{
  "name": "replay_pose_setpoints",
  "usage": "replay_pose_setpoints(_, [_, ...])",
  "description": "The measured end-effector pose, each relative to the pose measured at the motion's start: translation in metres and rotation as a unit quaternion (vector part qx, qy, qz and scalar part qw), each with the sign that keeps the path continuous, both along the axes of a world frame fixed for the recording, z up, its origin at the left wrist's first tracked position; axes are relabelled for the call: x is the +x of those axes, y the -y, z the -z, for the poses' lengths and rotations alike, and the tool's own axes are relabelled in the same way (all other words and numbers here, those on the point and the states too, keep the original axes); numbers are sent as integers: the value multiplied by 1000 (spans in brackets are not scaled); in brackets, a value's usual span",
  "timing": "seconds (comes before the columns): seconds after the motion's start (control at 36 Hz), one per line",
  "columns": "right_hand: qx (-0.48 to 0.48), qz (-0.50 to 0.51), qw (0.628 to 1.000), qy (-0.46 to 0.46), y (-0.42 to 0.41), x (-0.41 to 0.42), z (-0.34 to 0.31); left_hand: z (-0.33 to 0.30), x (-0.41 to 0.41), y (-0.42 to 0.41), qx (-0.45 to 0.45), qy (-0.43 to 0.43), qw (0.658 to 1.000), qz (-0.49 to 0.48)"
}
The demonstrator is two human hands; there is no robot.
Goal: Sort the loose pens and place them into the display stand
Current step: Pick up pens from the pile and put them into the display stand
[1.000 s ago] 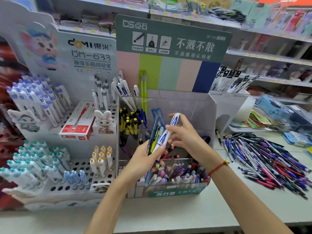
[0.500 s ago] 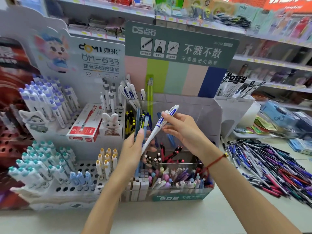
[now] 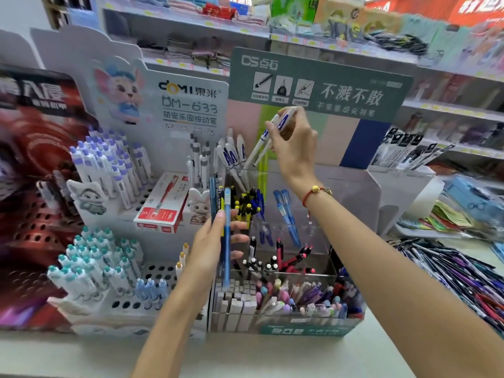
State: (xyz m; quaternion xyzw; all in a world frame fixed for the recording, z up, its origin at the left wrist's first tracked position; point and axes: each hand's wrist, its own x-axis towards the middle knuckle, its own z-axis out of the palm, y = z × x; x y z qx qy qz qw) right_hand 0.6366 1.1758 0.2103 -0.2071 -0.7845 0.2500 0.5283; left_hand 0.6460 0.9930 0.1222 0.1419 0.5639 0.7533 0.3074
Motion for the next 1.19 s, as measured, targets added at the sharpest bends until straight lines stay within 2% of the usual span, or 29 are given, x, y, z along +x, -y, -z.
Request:
replay_pose_setpoints(0.08, [47, -7, 998, 49, 0, -3, 5, 2, -1, 0, -11, 7, 1000, 1])
replay_pose_setpoints(0.17, [36, -43, 984, 167, -4, -7, 17, 3, -1, 1, -12, 15, 1000, -1])
replay_pose_setpoints(0.22, [11, -35, 978, 205, -6, -7, 24, 4, -2, 1, -11, 16, 1000, 1])
replay_pose_setpoints(0.31, [-26, -41, 981, 187, -3, -5, 30, 4, -2, 2, -8, 14, 1000, 5])
replay_pose_setpoints(0.36, [12, -42, 981, 192, 2, -2, 34, 3, -2, 2, -10, 13, 1000, 10])
replay_pose_setpoints(0.47, [86, -23, 960, 265, 12, 12, 42, 6, -2, 2, -23, 22, 999, 25])
replay_pose_setpoints(0.58, [127, -16, 979, 160, 32, 40, 44, 9, 2, 1, -24, 0, 999, 49])
replay_pose_setpoints(0.61, [113, -27, 982, 148, 40, 48, 45, 9, 3, 1, -25, -9, 998, 53])
replay_pose_setpoints(0.67, [26, -82, 978, 192, 57, 62, 47, 10, 6, -1, -29, -25, 997, 60])
replay_pose_setpoints(0.75, [-117, -183, 935, 282, 65, 73, 52, 9, 9, -4, -48, -58, 994, 76])
replay_pose_setpoints(0.89, [-279, -233, 913, 186, 54, 78, 50, 5, 11, -2, -37, -85, 990, 105])
replay_pose_setpoints(1.03, [-311, -242, 910, 128, 52, 78, 50, 0, 3, 1, -60, -112, 980, 150])
replay_pose_setpoints(1.14, [-385, -164, 905, -71, 42, 72, 39, 3, -5, 10, -68, -122, 980, 143])
replay_pose_setpoints(1.19, [-347, -100, 926, -106, 33, 69, 38, 8, -8, 14, -79, -112, 987, 86])
